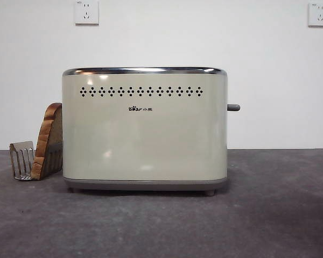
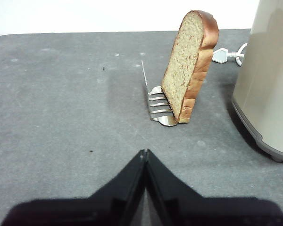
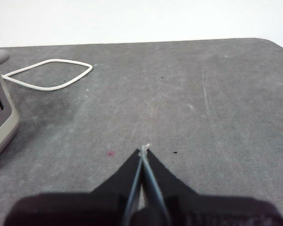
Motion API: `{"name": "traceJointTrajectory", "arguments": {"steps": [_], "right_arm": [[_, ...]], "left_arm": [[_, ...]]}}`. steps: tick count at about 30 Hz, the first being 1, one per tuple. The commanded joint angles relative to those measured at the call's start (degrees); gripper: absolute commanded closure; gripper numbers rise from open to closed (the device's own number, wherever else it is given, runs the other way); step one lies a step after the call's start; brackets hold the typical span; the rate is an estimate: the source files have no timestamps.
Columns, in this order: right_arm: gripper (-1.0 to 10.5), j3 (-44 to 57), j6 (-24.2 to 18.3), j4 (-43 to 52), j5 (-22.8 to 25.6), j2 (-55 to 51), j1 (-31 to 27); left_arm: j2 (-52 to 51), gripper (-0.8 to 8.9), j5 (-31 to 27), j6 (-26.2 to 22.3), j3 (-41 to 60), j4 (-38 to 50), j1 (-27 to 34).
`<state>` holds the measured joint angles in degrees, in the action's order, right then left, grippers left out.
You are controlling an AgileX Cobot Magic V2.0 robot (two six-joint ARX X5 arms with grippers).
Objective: Pick up a slice of bread from the rack,put the bread on the toaster,press the button
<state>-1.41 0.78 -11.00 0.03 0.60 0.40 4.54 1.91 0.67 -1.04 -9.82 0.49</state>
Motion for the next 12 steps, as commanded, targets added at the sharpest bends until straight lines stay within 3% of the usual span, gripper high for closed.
{"name": "traceJointTrajectory", "arguments": {"steps": [1,12], "right_arm": [[9.5,0.57,0.66,0.33,-0.02,-0.09,-0.04],[9.5,-0.35,2.49,0.66,0.00,-0.09,-0.04]], "left_arm": [[-0.02,8.17,0.00,0.22,0.61,0.44,0.09],[-0.02,8.20,0.00,0.61,-0.94,0.87,0.09]]}}
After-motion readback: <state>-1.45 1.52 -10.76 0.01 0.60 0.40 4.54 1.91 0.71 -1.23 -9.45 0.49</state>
